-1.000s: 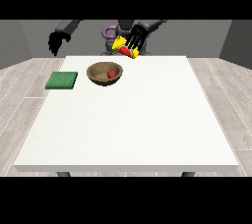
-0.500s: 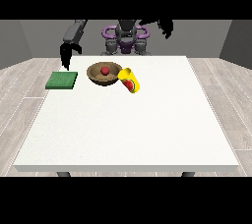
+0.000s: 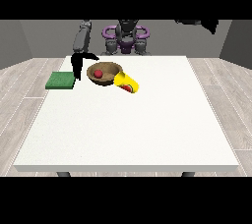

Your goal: Pick the cup and pour the ball into the bowl, then pick the bowl and place it on the pad

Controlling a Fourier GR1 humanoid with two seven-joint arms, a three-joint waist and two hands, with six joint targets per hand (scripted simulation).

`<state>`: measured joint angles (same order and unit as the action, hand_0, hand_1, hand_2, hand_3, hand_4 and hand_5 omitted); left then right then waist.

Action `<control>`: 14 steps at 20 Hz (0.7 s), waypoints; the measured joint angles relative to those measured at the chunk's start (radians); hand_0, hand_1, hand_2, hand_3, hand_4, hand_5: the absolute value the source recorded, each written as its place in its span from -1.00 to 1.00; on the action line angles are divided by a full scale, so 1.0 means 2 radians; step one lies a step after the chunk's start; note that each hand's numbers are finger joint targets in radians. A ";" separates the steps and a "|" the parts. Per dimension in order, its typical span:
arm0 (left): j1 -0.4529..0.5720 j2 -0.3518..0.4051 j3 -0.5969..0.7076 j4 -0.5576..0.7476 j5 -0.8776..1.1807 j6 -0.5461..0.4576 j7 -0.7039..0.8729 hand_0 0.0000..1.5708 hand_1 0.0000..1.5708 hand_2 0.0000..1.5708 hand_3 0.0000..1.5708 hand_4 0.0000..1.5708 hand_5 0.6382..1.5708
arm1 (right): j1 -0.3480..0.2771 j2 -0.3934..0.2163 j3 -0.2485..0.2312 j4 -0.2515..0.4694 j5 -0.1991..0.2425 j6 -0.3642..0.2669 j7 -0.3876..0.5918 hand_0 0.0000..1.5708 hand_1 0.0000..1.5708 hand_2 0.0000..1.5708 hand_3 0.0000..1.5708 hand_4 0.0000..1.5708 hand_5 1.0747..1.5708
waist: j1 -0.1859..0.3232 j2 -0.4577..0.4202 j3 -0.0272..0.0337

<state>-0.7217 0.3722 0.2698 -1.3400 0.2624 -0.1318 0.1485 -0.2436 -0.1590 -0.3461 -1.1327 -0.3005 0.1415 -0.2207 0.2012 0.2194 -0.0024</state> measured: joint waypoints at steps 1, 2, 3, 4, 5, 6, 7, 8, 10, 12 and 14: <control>0.000 0.013 0.012 0.009 0.011 -0.012 -0.001 -1.00 -1.00 -1.00 -1.00 -0.60 0.88 | -0.003 0.008 0.005 0.004 0.004 -0.006 -0.003 -1.00 -1.00 -1.00 -1.00 -1.00 0.99 | -0.004 0.000 0.0002; 0.001 0.026 0.022 0.012 0.022 -0.025 0.002 -1.00 -1.00 -1.00 -1.00 -0.62 0.87 | -0.007 0.008 0.004 0.015 0.004 -0.006 -0.009 -1.00 -1.00 -1.00 -1.00 -1.00 0.99 | -0.003 0.000 0.0005; 0.003 0.037 0.031 0.016 0.030 -0.035 0.003 -1.00 -1.00 -1.00 -1.00 -0.64 0.86 | -0.011 0.009 0.006 0.027 0.007 -0.006 -0.017 -1.00 -1.00 -1.00 -1.00 -1.00 0.99 | -0.006 0.001 0.0007; 0.002 0.049 0.040 0.021 0.041 -0.047 0.006 -1.00 -1.00 -1.00 -1.00 -0.64 0.87 | -0.018 0.008 0.005 0.039 0.008 -0.005 -0.024 -1.00 -1.00 -1.00 -1.00 -1.00 0.99 | -0.006 0.005 0.0009; 0.001 0.056 0.047 0.022 0.049 -0.052 0.007 -1.00 -1.00 -1.00 -1.00 -0.65 0.87 | -0.027 0.007 0.004 0.055 0.008 -0.002 -0.033 -1.00 -1.00 -1.00 -1.00 -1.00 0.99 | -0.008 0.009 0.0010; 0.006 0.063 0.055 0.028 0.053 -0.059 0.003 -1.00 -1.00 -1.00 -1.00 -0.64 0.87 | -0.032 0.008 0.007 0.066 0.010 0.000 -0.038 -1.00 -1.00 -1.00 -1.00 -1.00 0.99 | -0.012 0.010 0.0011; 0.008 0.072 0.061 0.033 0.057 -0.065 0.001 -1.00 -1.00 -1.00 -1.00 -0.64 0.87 | -0.039 0.008 0.009 0.078 0.013 -0.002 -0.041 -1.00 -1.00 -1.00 -1.00 -1.00 0.99 | -0.016 0.011 0.0012; 0.010 0.079 0.067 0.038 0.062 -0.069 0.001 -1.00 -1.00 -1.00 -1.00 -0.66 0.86 | -0.040 0.012 0.014 0.088 0.019 -0.004 -0.046 -1.00 -1.00 -1.00 -1.00 -1.00 0.99 | -0.019 0.009 0.0011; 0.020 0.089 0.076 0.041 0.072 -0.079 0.002 -1.00 -1.00 -1.00 -1.00 -0.69 0.85 | -0.051 0.009 0.015 0.115 0.024 -0.005 -0.056 -1.00 -1.00 -1.00 -1.00 -1.00 1.00 | -0.021 0.007 0.0013; 0.025 0.096 0.082 0.039 0.081 -0.085 0.004 -1.00 -1.00 -1.00 -1.00 -0.68 0.84 | -0.065 0.006 0.011 0.141 0.025 -0.006 -0.074 -1.00 -1.00 -1.00 -1.00 -1.00 1.00 | -0.021 0.008 0.0004; 0.026 0.109 0.090 0.041 0.091 -0.094 0.005 -1.00 -1.00 -1.00 -1.00 -0.72 0.83 | -0.077 0.004 0.008 0.157 0.025 -0.007 -0.087 -1.00 -1.00 -1.00 -1.00 -1.00 1.00 | -0.020 0.012 -0.0014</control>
<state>-0.6701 0.5901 0.4504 -1.2576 0.4435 -0.3205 0.1589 -0.3969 -0.1506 -0.3293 -0.8183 -0.2507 0.1274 -0.3955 0.1612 0.2434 -0.0053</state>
